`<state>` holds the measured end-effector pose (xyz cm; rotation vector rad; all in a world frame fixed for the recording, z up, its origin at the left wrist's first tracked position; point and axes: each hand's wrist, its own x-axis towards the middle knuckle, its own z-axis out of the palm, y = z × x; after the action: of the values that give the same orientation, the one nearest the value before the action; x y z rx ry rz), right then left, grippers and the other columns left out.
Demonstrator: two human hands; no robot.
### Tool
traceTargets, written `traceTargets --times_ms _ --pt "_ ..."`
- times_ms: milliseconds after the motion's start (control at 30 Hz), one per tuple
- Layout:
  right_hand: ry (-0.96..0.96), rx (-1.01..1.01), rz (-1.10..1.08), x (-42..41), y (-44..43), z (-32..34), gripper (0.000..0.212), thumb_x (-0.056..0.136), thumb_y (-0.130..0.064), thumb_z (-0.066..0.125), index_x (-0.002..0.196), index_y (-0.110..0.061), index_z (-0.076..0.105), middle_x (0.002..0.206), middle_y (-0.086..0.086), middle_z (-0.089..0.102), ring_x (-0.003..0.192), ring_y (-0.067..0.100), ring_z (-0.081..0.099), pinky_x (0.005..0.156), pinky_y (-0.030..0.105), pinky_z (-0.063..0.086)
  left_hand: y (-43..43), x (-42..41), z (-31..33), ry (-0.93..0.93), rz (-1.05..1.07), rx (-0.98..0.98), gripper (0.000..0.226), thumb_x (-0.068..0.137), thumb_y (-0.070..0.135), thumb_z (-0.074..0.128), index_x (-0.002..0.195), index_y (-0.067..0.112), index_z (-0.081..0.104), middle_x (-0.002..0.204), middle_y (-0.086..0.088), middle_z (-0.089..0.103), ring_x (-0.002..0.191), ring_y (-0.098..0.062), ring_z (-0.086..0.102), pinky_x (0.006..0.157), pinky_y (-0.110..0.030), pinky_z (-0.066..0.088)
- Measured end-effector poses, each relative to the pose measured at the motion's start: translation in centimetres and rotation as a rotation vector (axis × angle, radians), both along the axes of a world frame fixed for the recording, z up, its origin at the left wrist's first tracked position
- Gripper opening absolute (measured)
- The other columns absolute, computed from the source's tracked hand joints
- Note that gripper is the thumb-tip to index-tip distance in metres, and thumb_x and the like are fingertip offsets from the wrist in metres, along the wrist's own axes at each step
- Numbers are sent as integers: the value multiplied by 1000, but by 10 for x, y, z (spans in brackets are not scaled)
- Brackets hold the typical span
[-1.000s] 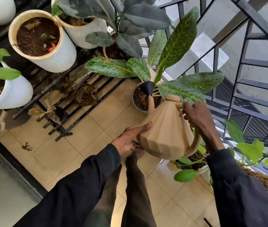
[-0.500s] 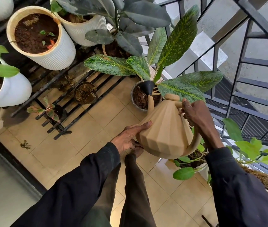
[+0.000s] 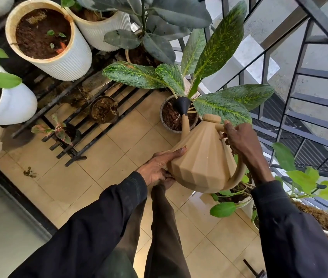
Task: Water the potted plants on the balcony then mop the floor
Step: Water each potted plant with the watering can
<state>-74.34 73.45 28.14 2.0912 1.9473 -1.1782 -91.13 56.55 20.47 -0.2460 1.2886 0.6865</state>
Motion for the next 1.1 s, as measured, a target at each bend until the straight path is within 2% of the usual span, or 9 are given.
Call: traceTargets --times_ms 167,200,367,467,600,700,767,967,1100 --pt "30 39 -45 5 -10 5 63 109 -41 52 83 13 73 79 30 73 54 27 55 59 41 48 -1 -2 -1 10 -4 13 115 46 45 101 144 15 50 123 -18 67 112 -41 63 92 -66 55" --pt "34 56 -60 7 -14 7 64 109 -40 52 82 14 72 78 31 73 55 27 55 59 40 48 0 -3 0 11 0 19 119 45 43 101 147 16 47 124 -17 67 111 -40 64 91 -65 55" --pt "56 89 -157 13 -37 18 71 96 -51 45 77 12 69 70 27 71 54 26 55 59 56 57 -3 -8 13 58 -28 98 96 71 27 90 153 18 41 117 -6 67 107 -29 64 86 -52 59" --pt "100 74 -229 18 -51 24 74 83 -59 38 74 8 68 65 23 68 53 26 52 56 48 50 -6 -11 22 85 -78 154 106 64 29 93 155 20 39 124 -2 62 111 -26 62 83 -50 59" --pt "214 41 -339 21 -72 34 51 93 -43 45 62 -6 63 53 4 61 44 21 47 52 32 40 -15 -14 25 169 -122 237 137 39 45 103 157 25 36 139 -5 59 123 -29 60 98 -55 56" --pt "262 19 -403 21 -82 38 51 88 -46 44 60 -9 64 51 3 59 42 20 44 52 32 36 -18 -18 30 224 -148 283 146 32 52 102 158 27 34 142 -1 54 125 -26 57 91 -44 61" --pt "274 25 -426 21 -88 39 53 86 -49 42 60 -10 67 49 3 57 43 21 43 54 33 36 -19 -21 35 263 -170 313 147 30 54 100 159 27 33 141 -2 52 126 -26 54 82 -34 61" --pt "324 82 -466 21 -102 42 54 80 -58 41 57 -15 64 46 -1 51 47 20 39 57 39 34 -21 -27 45 328 -228 381 143 35 50 99 160 29 31 136 1 51 121 -20 53 74 -23 57" --pt "389 120 -480 23 -109 48 52 86 -46 42 62 -6 64 45 -4 51 48 18 37 55 34 30 -22 -28 54 327 -209 425 138 41 43 99 160 30 30 126 12 53 115 -8 54 80 -23 55"
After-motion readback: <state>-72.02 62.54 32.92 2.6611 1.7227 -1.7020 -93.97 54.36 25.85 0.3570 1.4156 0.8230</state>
